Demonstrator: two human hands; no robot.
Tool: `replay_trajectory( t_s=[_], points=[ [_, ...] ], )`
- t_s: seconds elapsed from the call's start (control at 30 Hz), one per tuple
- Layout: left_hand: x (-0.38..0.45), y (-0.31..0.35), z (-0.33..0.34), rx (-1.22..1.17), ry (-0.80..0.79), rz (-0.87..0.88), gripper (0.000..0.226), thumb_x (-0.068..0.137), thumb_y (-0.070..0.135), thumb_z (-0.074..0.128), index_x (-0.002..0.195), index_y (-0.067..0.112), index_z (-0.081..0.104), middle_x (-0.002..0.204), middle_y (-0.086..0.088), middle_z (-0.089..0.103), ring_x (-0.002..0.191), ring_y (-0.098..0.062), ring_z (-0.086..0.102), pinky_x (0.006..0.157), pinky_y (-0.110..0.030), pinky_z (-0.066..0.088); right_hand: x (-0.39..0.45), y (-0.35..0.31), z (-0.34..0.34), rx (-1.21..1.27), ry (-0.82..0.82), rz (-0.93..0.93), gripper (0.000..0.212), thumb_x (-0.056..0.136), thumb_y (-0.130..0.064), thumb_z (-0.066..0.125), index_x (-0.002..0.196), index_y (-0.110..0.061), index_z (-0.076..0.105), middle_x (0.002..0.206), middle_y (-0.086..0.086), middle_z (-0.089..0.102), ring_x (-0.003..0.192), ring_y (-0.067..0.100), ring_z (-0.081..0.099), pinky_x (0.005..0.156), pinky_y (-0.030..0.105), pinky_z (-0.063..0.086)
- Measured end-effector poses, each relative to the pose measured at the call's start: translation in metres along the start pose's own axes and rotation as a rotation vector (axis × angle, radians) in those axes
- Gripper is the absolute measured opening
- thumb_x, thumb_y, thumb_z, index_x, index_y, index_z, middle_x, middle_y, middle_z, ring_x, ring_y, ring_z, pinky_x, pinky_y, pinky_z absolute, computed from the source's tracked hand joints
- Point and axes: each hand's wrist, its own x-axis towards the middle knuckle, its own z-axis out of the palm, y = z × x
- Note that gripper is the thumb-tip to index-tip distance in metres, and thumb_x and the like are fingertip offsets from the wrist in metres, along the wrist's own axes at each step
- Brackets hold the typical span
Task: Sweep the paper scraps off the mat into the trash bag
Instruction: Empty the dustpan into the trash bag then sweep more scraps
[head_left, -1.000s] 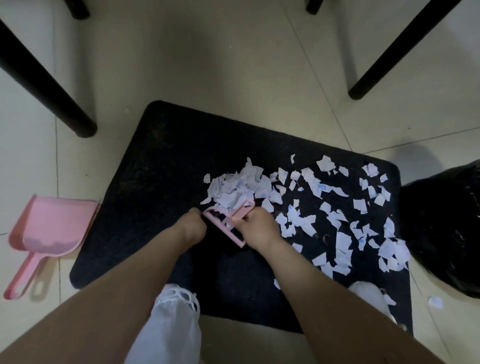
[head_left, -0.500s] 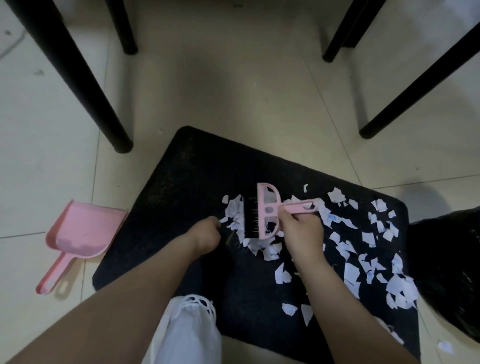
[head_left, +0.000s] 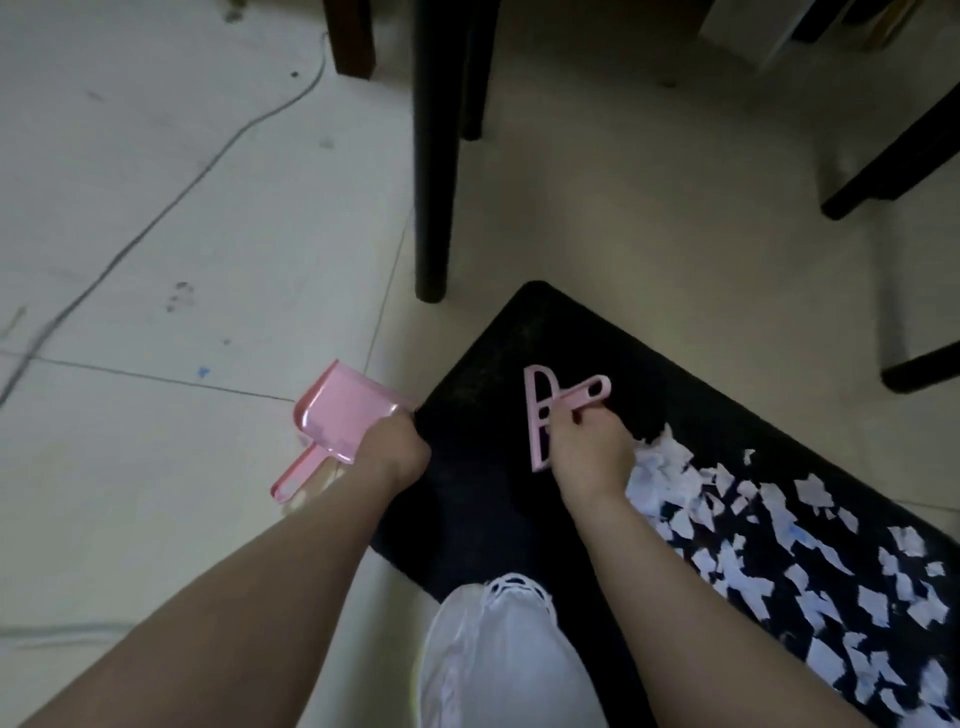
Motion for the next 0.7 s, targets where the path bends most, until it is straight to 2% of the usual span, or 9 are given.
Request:
replay_trajectory(
  t_s=[0.1, 0.17, 0.23, 0.3, 0.4, 0.47, 0.6, 0.7],
  points=[
    [0.011, -0.030, -0.017, -0.020, 0.034, -0.051, 0.046, 0.094, 0.007, 0.043, 0.139, 0.001, 0.039, 0.136, -0.016, 0.050, 0.125, -0.030, 0.049, 0.101, -0.032, 0.040, -0.003, -0.038, 0.039, 0.030, -0.090, -0.061, 0.048, 0.100, -0.038, 0.035, 0.062, -0.017, 0.055, 0.065, 0.000, 0.060, 0.064, 0.021, 0.059, 0.059, 0.029, 0.046],
    [0.018, -0.050, -0.023, -0.030, 0.082, -0.109, 0.042, 0.089, 0.003, 0.042, 0.131, 0.004, 0.044, 0.132, -0.017, 0.050, 0.119, -0.033, 0.051, 0.093, -0.037, 0.045, -0.006, -0.054, 0.058, 0.029, -0.160, -0.077, 0.042, 0.098, -0.041, 0.036, 0.072, -0.019, 0.062, 0.072, 0.000, 0.064, 0.071, 0.021, 0.063, 0.068, 0.031, 0.052],
    [0.023, -0.064, -0.024, -0.012, 0.137, -0.182, 0.035, 0.083, 0.001, 0.042, 0.117, 0.007, 0.048, 0.122, -0.015, 0.051, 0.109, -0.034, 0.052, 0.086, -0.040, 0.047, -0.007, -0.061, 0.073, 0.034, -0.218, -0.091, 0.035, 0.097, -0.038, 0.040, 0.079, -0.018, 0.063, 0.080, 0.003, 0.068, 0.075, 0.022, 0.065, 0.070, 0.033, 0.054],
    [0.025, -0.077, -0.021, 0.023, 0.156, -0.254, 0.036, 0.083, 0.003, 0.043, 0.119, 0.009, 0.046, 0.120, -0.012, 0.050, 0.110, -0.031, 0.050, 0.087, -0.040, 0.047, -0.008, -0.064, 0.085, 0.023, -0.272, -0.109, 0.031, 0.096, -0.034, 0.041, 0.082, -0.017, 0.062, 0.084, 0.004, 0.069, 0.076, 0.022, 0.066, 0.065, 0.031, 0.054],
    [0.029, -0.089, -0.009, 0.086, 0.168, -0.308, 0.043, 0.087, 0.006, 0.044, 0.129, 0.012, 0.041, 0.120, -0.009, 0.051, 0.114, -0.029, 0.050, 0.089, -0.037, 0.043, -0.007, -0.065, 0.092, -0.004, -0.325, -0.120, 0.028, 0.095, -0.032, 0.043, 0.085, -0.015, 0.063, 0.080, 0.001, 0.068, 0.069, 0.017, 0.064, 0.051, 0.022, 0.042],
    [0.033, -0.093, -0.001, 0.111, 0.163, -0.322, 0.044, 0.088, 0.007, 0.042, 0.132, 0.013, 0.036, 0.120, -0.010, 0.052, 0.113, -0.029, 0.051, 0.091, -0.039, 0.042, -0.007, -0.063, 0.095, -0.007, -0.340, -0.098, 0.028, 0.093, -0.032, 0.045, 0.086, -0.014, 0.065, 0.077, 0.001, 0.068, 0.066, 0.015, 0.064, 0.050, 0.022, 0.042],
    [0.038, -0.097, 0.005, 0.098, 0.128, -0.297, 0.031, 0.090, 0.008, 0.039, 0.120, 0.015, 0.043, 0.113, -0.011, 0.053, 0.106, -0.032, 0.052, 0.087, -0.041, 0.043, -0.006, -0.055, 0.098, 0.110, -0.342, 0.006, 0.027, 0.087, -0.040, 0.054, 0.080, -0.017, 0.067, 0.071, -0.001, 0.068, 0.067, 0.016, 0.066, 0.060, 0.027, 0.053],
    [0.035, -0.090, 0.003, 0.121, 0.148, -0.295, 0.025, 0.090, 0.011, 0.043, 0.114, 0.012, 0.049, 0.113, -0.012, 0.048, 0.107, -0.033, 0.048, 0.089, -0.041, 0.045, -0.002, -0.052, 0.089, 0.105, -0.318, 0.005, 0.031, 0.090, -0.042, 0.052, 0.076, -0.017, 0.066, 0.065, -0.003, 0.065, 0.060, 0.013, 0.063, 0.053, 0.024, 0.046]
  ],
)
